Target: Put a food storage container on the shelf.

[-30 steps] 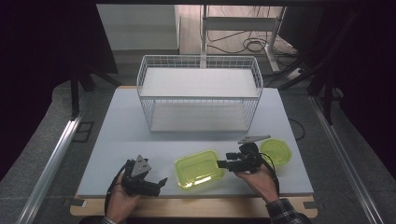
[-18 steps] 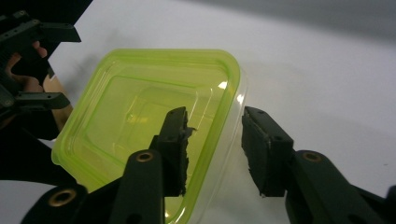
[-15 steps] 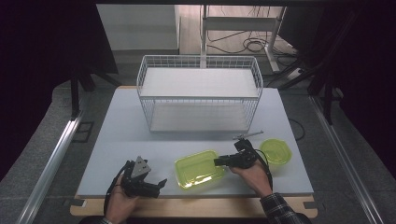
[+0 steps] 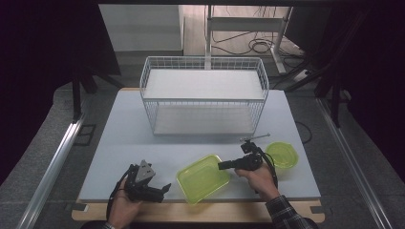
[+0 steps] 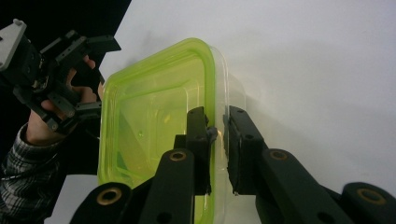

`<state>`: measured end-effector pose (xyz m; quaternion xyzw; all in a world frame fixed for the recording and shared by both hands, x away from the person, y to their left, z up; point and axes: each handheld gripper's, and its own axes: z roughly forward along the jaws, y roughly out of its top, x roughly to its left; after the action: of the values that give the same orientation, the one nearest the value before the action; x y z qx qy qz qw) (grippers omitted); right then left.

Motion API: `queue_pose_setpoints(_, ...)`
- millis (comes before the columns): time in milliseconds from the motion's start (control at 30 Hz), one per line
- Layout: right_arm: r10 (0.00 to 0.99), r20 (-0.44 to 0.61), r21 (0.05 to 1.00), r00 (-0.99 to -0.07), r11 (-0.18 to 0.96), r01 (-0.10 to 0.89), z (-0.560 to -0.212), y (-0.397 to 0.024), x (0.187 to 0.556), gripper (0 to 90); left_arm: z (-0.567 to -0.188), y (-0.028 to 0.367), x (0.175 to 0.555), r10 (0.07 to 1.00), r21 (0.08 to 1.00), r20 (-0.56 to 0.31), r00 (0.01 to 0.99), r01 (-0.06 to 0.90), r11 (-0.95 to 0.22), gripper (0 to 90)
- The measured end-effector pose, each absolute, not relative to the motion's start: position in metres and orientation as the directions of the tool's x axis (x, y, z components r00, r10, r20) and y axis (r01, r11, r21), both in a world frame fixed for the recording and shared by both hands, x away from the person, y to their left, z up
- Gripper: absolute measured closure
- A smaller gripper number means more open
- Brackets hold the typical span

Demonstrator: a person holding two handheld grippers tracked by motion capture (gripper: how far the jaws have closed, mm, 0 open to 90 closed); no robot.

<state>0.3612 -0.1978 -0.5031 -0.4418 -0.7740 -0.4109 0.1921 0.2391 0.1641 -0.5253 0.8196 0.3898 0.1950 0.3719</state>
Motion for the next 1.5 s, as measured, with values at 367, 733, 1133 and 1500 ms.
queue_pose_setpoints(367, 0.521, 0.657, 0.522, -0.545, 0.208, 0.827, -0.484, -0.206, 0.364, 80.1, -0.525, 0.170, 0.240, 0.782, 0.763, 0.010, 0.624, 0.500, -0.409, 1.3)
queue_pose_setpoints(733, 0.516, 0.638, 0.572, -0.571, 0.178, 0.800, -0.456, -0.209, 0.370, 80.1, -0.526, 0.168, 0.240, 0.776, 0.757, 0.025, 0.631, 0.495, -0.427, 1.3)
queue_pose_setpoints(1133, 0.506, 0.636, 0.606, -0.582, 0.140, 0.783, -0.427, -0.210, 0.384, 80.1, -0.527, 0.165, 0.240, 0.767, 0.748, 0.032, 0.640, 0.494, -0.444, 1.3)
queue_pose_setpoints(1500, 0.499, 0.630, 0.638, -0.595, 0.104, 0.763, -0.397, -0.208, 0.397, 80.2, -0.527, 0.164, 0.240, 0.764, 0.741, 0.040, 0.644, 0.494, -0.455, 1.3)
